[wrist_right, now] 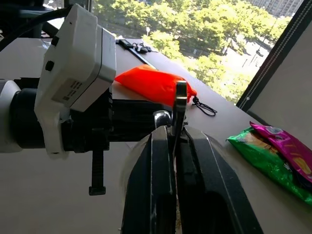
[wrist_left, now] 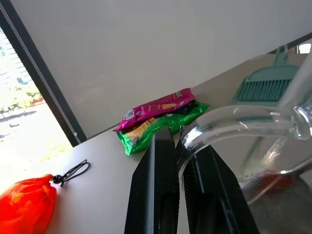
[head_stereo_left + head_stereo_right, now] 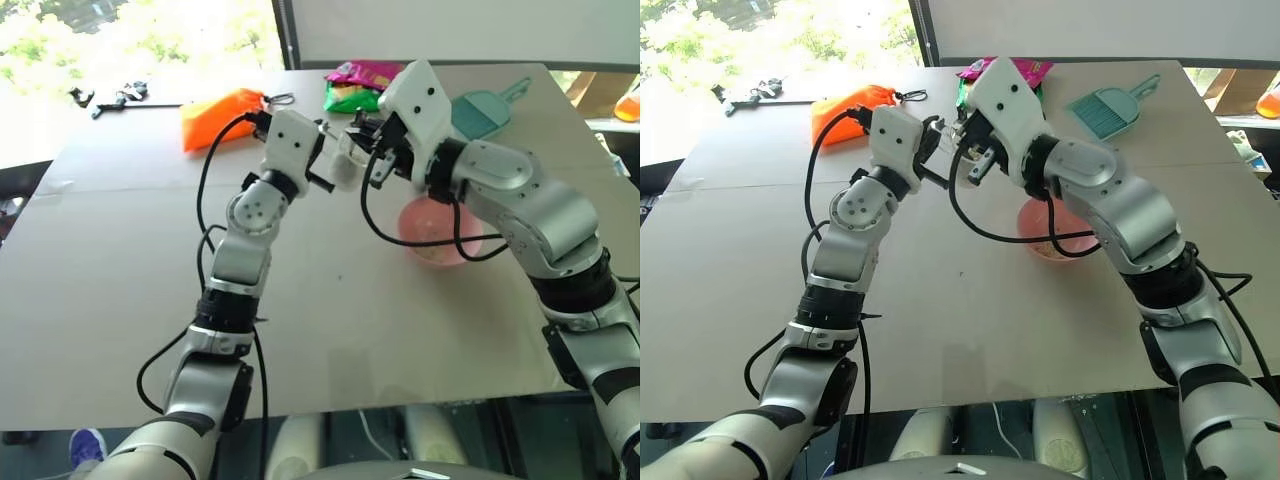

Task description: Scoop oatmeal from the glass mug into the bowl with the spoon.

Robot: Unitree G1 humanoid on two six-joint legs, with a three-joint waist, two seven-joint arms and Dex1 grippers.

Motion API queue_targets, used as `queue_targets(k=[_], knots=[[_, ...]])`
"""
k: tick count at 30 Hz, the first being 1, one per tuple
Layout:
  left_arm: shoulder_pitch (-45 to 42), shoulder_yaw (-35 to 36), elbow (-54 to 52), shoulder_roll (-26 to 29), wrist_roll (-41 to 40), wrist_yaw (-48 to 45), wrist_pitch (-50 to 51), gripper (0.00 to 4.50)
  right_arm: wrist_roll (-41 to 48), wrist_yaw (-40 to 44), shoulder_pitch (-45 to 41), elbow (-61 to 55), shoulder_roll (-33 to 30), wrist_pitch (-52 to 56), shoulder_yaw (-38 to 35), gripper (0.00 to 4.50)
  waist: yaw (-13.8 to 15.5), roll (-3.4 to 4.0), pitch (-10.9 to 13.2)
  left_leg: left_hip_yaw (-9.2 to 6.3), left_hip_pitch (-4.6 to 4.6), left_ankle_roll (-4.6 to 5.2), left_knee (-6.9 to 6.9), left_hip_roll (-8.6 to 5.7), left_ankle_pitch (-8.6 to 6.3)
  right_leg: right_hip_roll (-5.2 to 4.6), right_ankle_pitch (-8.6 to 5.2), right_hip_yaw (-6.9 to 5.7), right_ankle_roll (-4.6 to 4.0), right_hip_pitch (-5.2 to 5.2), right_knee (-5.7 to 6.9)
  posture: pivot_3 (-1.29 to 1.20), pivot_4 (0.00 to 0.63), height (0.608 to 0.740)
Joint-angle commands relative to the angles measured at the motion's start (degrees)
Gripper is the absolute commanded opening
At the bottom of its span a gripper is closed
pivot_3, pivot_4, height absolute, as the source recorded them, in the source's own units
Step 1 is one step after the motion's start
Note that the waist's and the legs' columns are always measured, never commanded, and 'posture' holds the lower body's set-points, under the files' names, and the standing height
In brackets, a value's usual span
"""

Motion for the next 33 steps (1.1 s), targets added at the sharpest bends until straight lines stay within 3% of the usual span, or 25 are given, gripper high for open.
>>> queue_targets(k=[1,11,15,33], knots=[[-2.39,0.49,-1.87,-0.3,-0.14,0.2,-2.61,0.04,2.39,1.08,0.08,-0.99,2.51,3.4,-3.97,0.0,0.01,0.0,0.0,0.0,0.0,0.0,0.01,0.0,0.0,0.0,0.0,0.0,0.0,0.0,0.01,0.0,0.15,0.74],[-4.11,0.82,2.4,-0.35,-0.25,0.01,-4.79,0.04,15.04,-7.06,-5.99,5.53,12.27,22.69,-24.91,0.0,0.02,0.0,0.0,-0.03,-0.01,0.0,0.03,-0.04,0.0,-0.02,0.0,-0.01,0.0,0.01,0.06,0.0,0.15,0.74],[-5.02,0.39,5.44,-0.76,0.04,0.0,-6.28,0.04,16.94,-10.26,-8.52,8.16,13.48,26.44,-30.98,0.0,0.01,0.0,0.0,-0.02,-0.01,0.0,0.02,-0.04,0.0,-0.03,0.0,-0.01,0.0,0.0,0.06,0.0,0.15,0.74],[-5.73,0.55,9.53,-2.61,0.18,0.47,-6.93,0.04,22.41,-18.56,-13.87,14.56,13.82,32.57,-43.41,0.0,-0.12,0.0,0.0,0.01,-0.01,0.0,0.01,-0.05,0.0,-0.04,0.0,0.02,0.0,-0.01,0.1,0.0,0.15,0.74]])
